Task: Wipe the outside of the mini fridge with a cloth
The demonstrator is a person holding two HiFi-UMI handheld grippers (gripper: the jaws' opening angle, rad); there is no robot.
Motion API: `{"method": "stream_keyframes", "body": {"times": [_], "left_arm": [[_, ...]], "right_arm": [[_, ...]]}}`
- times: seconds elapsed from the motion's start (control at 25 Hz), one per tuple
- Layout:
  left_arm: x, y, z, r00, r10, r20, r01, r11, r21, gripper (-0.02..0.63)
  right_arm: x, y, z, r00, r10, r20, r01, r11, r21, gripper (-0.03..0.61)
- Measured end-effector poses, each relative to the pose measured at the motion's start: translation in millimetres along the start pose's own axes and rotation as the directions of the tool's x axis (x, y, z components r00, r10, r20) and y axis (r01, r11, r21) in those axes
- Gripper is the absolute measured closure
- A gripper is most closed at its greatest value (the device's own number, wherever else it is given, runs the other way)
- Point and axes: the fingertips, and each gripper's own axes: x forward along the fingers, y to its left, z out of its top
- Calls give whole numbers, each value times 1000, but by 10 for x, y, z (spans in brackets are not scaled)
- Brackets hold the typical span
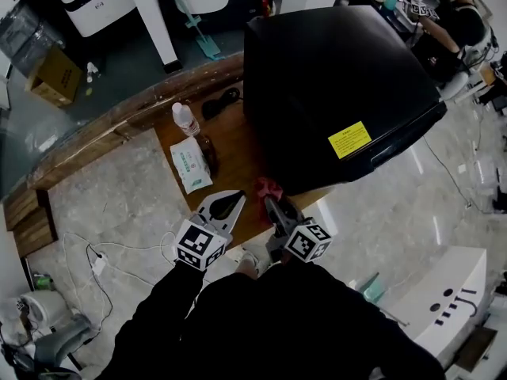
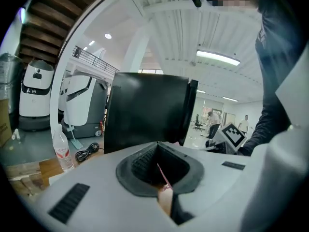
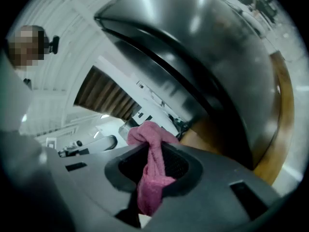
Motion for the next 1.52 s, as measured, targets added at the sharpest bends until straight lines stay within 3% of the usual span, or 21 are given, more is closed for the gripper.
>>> {"method": "stream_keyframes", "body": {"times": [0.08, 0.24, 0.4, 0.56, 0.8, 1.04, 1.52], "left_arm": [[-151, -236, 130, 1000, -13, 21, 13, 1000, -4, 607], [-371, -767, 423, 997, -41, 72, 40, 999, 19, 607], [-506, -1265, 698, 992, -48, 120, 44, 998, 36, 607], [-544, -1721, 844, 989, -41, 145, 35, 999, 40, 607], [-490, -2238, 913, 983, -34, 182, 22, 998, 65, 607], [-399, -2461, 883, 979, 0, 204, -16, 997, 80, 607], [-299, -2634, 953, 975, 9, 220, -30, 995, 91, 607]], "right_arm": [[-287, 359, 260, 998, 64, -7, -64, 984, -168, 511], [-774, 1006, 697, 980, 197, -23, -188, 885, -426, 511], [-1205, 1284, 942, 970, 231, -70, -233, 821, -522, 509], [-1674, 1424, 1068, 959, 251, -128, -275, 737, -617, 511], [-2212, 1448, 1211, 945, 295, -138, -311, 686, -658, 511], [-2489, 1332, 1292, 948, 297, -117, -294, 668, -684, 511], [-2611, 1310, 1415, 940, 330, -82, -300, 691, -658, 511]]}}
